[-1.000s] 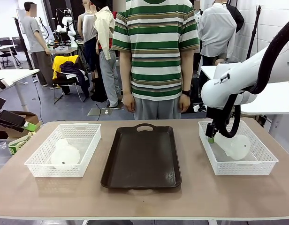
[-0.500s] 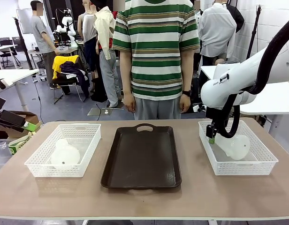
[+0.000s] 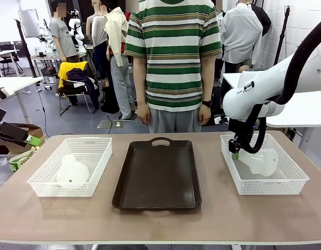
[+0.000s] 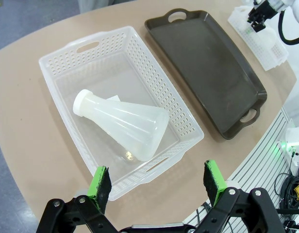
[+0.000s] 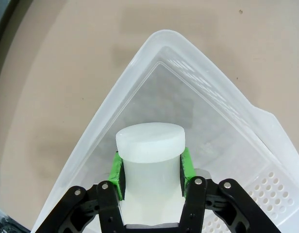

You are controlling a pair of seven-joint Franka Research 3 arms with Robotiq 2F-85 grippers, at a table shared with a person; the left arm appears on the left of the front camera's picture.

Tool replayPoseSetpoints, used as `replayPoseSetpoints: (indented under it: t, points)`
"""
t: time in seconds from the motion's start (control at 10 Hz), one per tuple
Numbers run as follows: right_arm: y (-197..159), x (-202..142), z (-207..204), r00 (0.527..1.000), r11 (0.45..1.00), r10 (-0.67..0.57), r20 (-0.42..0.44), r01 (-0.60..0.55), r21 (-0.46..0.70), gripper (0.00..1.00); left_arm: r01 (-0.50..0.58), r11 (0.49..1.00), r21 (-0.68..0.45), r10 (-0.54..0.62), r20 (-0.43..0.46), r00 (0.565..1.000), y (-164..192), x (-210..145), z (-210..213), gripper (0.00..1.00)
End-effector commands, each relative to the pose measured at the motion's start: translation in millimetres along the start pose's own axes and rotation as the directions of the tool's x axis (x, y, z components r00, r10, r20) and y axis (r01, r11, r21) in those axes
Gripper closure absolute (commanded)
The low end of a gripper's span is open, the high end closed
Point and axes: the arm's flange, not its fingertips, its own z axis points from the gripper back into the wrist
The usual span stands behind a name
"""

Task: Prepare the laboratory tools.
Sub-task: Pick up the Big flask that the person points to, then while moving the picked Big flask to the Handle tray indicated by the person, stop as directed by the person.

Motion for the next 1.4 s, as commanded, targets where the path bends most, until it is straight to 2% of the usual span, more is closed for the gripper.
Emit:
replayPoseSetpoints:
  t: [0.0, 0.2, 0.3, 1.3]
  points:
    - [-5.9, 2.2, -12.5, 0.999, 0.999, -0.033, -0.014, 0.033, 0.007, 1.0, 0.019, 1.0, -0.02, -0.019, 0.018, 1.0, 2.1, -3.2, -1.1, 0.0]
    - [-8.0, -5.8, -10.0, 0.998, 0.999, -0.046, -0.039, 0.045, -0.02, 1.0, 0.019, 1.0, -0.02, -0.019, 0.018, 1.0, 2.1, -3.2, -1.1, 0.0]
    - [-3.1, -1.5, -0.1, 1.0, 1.0, -0.008, 0.0, 0.008, 0.0, 1.0, 0.019, 1.0, -0.02, -0.019, 0.018, 1.0, 2.1, -3.2, -1.1, 0.0]
    - [-3.1, -1.5, -0.1, 1.0, 1.0, -0.008, 0.0, 0.008, 0.0, 1.0, 0.019, 1.0, -0.02, -0.019, 0.018, 1.0, 2.1, -3.2, -1.1, 0.0]
